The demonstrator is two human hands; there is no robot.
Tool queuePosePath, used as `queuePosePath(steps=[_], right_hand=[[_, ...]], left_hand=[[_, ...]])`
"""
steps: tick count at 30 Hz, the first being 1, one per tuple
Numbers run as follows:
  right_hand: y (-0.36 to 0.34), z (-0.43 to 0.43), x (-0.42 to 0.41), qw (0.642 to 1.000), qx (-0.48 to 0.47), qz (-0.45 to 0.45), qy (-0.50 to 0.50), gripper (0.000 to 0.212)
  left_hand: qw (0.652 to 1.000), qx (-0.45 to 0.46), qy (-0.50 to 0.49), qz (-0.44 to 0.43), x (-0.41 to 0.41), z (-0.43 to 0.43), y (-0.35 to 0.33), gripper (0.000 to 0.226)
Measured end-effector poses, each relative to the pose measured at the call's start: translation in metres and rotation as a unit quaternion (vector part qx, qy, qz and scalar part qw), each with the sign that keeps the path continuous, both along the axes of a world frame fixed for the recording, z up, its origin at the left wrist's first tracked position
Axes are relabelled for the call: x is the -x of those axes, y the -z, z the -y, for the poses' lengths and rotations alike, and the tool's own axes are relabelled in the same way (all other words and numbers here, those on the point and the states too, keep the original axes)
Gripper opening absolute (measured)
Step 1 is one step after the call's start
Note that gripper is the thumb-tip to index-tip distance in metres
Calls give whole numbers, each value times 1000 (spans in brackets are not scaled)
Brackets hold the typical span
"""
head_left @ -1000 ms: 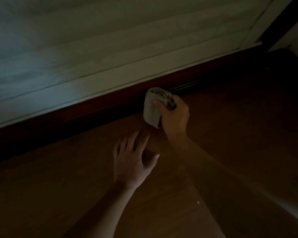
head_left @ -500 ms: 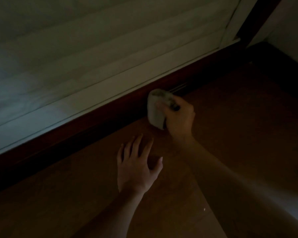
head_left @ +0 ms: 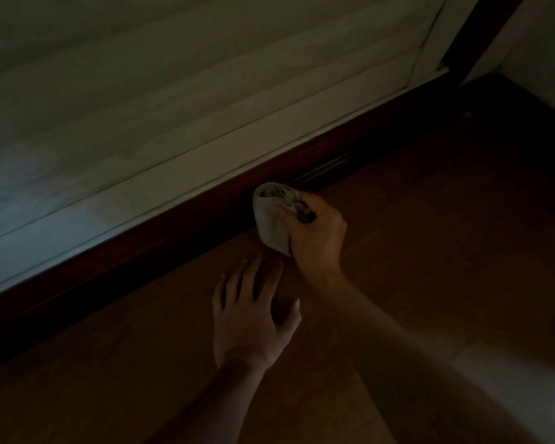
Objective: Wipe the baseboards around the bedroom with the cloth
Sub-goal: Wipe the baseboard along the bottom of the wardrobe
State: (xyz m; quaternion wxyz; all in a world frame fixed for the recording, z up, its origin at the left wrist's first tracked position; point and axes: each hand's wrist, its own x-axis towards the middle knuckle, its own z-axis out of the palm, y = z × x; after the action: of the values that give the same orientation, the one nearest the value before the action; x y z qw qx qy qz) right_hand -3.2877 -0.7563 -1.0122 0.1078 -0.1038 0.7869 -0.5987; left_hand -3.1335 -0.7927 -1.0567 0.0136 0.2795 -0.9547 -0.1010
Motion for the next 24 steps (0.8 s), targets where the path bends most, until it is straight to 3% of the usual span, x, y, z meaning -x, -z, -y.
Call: queuePosePath(steps=[14,18,24], right_hand=[[-9,-46,104,977,-64,-22,203,44],[-8,-45,108,962,-32,3,269,32],[2,-36,85,974,0,-2,227,20]], left_hand=[[1000,7,7,0,1,1,1,69],[1000,11,8,-5,2,0,2,69],[1000,3,7,1,1,1,1,70]])
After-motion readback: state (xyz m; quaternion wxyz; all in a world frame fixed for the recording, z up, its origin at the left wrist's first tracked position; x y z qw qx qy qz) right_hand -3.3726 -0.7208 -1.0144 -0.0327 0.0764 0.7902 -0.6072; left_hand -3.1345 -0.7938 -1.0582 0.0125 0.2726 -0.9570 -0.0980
